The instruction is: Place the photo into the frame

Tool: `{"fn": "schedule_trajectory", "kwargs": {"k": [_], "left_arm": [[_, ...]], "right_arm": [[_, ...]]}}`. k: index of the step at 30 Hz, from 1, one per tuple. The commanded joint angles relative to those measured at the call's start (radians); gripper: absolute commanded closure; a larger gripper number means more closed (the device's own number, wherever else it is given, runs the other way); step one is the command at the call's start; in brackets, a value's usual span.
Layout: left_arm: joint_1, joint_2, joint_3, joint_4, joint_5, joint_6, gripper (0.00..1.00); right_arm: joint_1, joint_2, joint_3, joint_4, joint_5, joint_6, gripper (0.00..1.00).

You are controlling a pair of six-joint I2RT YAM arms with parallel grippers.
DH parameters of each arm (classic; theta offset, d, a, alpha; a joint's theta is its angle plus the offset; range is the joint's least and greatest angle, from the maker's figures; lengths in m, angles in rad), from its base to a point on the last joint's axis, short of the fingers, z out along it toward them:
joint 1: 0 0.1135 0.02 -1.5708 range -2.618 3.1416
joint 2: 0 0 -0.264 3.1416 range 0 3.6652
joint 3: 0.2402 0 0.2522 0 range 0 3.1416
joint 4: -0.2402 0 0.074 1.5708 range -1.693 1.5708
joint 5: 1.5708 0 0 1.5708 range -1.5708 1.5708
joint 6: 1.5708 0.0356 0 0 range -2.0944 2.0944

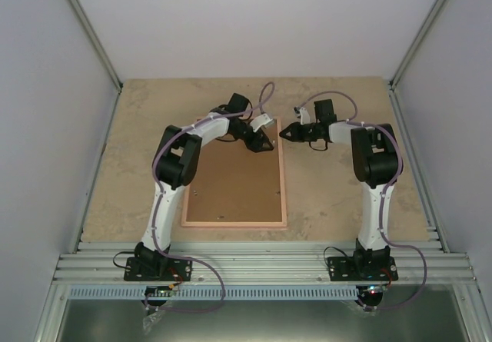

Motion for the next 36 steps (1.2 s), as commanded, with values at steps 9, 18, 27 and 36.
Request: {"fn": "schedule_trajectory", "kwargs": {"k": [9,18,27,36], "left_arm": [[-0.047,0.15,0.195,-0.17,0.002,0.05,0.41],[-0.088,0.178,0.234,-0.313,0.069,0.179,0.52],[-0.079,0.136,0.191,-0.3,0.051,0.235,0.62],[0.016,-0.026,0.157,-0.042,0.011,-0.033,0.46]], "right_arm": [[0.027,0.038,0.01,-0.099,0.013,-0.016,0.86],[0.03,0.053,0.034,-0.108,0.014,-0.015,0.86],[0.029,0.054,0.039,-0.109,0.017,-0.014,0.86],[0.024,0.01,0.029,-0.116,0.019,-0.031,0.86]]}}
